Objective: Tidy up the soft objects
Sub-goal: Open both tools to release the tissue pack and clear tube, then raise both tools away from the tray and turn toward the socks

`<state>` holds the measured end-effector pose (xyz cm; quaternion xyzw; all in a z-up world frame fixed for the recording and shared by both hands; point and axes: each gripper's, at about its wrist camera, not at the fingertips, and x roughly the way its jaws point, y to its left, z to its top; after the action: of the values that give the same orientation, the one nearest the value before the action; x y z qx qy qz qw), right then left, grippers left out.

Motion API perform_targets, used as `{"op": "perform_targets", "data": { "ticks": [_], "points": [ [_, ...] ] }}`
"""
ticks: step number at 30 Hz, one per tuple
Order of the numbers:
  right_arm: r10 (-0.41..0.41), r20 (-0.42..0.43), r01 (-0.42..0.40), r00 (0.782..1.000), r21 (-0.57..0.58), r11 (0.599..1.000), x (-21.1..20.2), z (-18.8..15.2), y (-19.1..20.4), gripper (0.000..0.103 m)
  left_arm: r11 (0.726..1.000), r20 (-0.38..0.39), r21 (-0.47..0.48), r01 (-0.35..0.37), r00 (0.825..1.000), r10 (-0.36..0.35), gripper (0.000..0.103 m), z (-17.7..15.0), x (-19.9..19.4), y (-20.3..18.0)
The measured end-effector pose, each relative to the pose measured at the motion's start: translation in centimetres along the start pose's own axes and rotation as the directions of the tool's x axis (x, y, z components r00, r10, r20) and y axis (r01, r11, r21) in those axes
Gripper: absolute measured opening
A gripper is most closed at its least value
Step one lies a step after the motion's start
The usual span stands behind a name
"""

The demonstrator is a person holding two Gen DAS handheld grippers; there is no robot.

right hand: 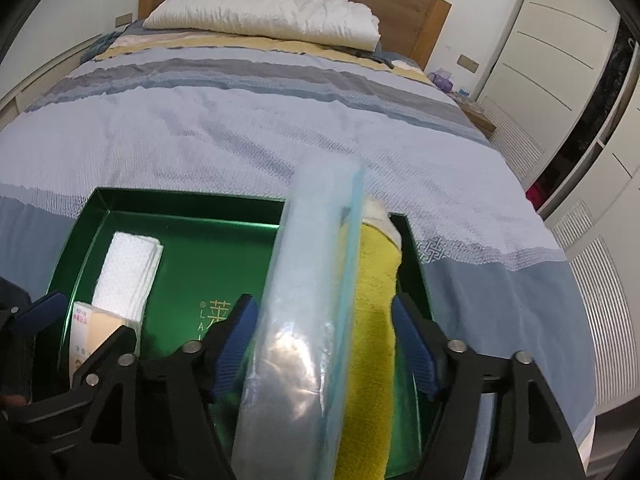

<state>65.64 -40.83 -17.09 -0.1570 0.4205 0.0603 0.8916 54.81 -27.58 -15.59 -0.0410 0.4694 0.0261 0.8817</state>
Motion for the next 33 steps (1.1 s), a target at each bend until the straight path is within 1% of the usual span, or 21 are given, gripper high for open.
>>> {"op": "perform_targets", "data": {
  "ticks": [2, 4, 5, 7, 8, 9, 10, 11, 15, 19, 25, 30, 33],
  "points": [
    [0.000, 0.008, 0.000, 1.000, 0.005, 1.000, -0.4, 0.0, 0.0, 0.073, 1.000, 0.002, 0.000, -0.001, 1.000, 0.001, 0.062, 0.0, -0.1, 0.0],
    [-0.004, 0.015, 0.004, 1.000, 0.007, 1.000, -0.8, 0.1, 0.0, 0.076, 1.000, 0.003, -0.003, 0.001, 1.000, -0.001, 0.067, 0.1, -0.1, 0.0],
    [-0.005, 0.019, 0.005, 1.000, 0.008, 1.000, -0.9, 0.1, -0.1, 0.077, 1.000, 0.005, -0.004, 0.000, 1.000, 0.000, 0.067, 0.1, -0.2, 0.1],
    [-0.009, 0.023, 0.009, 1.000, 0.011, 1.000, -1.2, 0.1, 0.0, 0.085, 1.000, 0.007, -0.004, 0.004, 1.000, -0.004, 0.067, 0.1, -0.4, 0.0],
    [-0.012, 0.027, 0.012, 1.000, 0.012, 1.000, -1.4, 0.1, 0.0, 0.087, 1.000, 0.010, -0.001, 0.004, 1.000, -0.004, 0.068, 0.2, -0.5, -0.1],
    [-0.012, 0.029, 0.011, 1.000, 0.015, 1.000, -1.5, 0.1, 0.0, 0.091, 1.000, 0.013, -0.001, 0.004, 1.000, -0.004, 0.071, 0.2, -0.6, -0.2],
    [-0.009, 0.032, 0.008, 0.999, 0.019, 1.000, -1.7, 0.2, -0.1, 0.092, 1.000, 0.016, -0.002, 0.002, 1.000, -0.002, 0.076, 0.2, -0.7, -0.2],
    [-0.008, 0.034, 0.007, 0.999, 0.021, 1.000, -1.8, 0.2, -0.1, 0.094, 1.000, 0.020, -0.005, 0.002, 1.000, -0.002, 0.078, 0.3, -0.8, -0.1],
    [-0.006, 0.043, 0.004, 0.999, 0.028, 1.000, -2.2, 0.4, -0.2, 0.103, 1.000, 0.023, -0.005, 0.004, 1.000, -0.004, 0.079, 0.3, -0.9, -0.1],
    [-0.003, 0.052, 0.001, 0.999, 0.040, 0.999, -2.7, 0.4, -0.3, 0.103, 1.000, 0.029, -0.001, 0.001, 1.000, -0.001, 0.079, 0.3, -1.2, -0.3],
    [-0.037, 0.091, 0.029, 0.995, 0.085, 0.996, -4.1, 0.4, -1.1, 0.103, 1.000, 0.052, 0.013, 0.012, 0.999, -0.013, 0.079, 0.2, -2.2, -1.0],
    [-0.094, 0.133, 0.066, 0.987, 0.201, 0.977, -6.6, -0.4, -3.8, 0.103, 0.998, 0.063, 0.021, 0.054, 0.997, -0.055, 0.079, 0.0, -3.8, -1.8],
    [-0.145, 0.140, 0.104, 0.979, 0.267, 0.958, -8.2, -1.3, -5.5, 0.103, 0.996, 0.083, 0.050, 0.079, 0.993, -0.083, 0.079, -0.2, -5.5, -2.8]
  ]
}}
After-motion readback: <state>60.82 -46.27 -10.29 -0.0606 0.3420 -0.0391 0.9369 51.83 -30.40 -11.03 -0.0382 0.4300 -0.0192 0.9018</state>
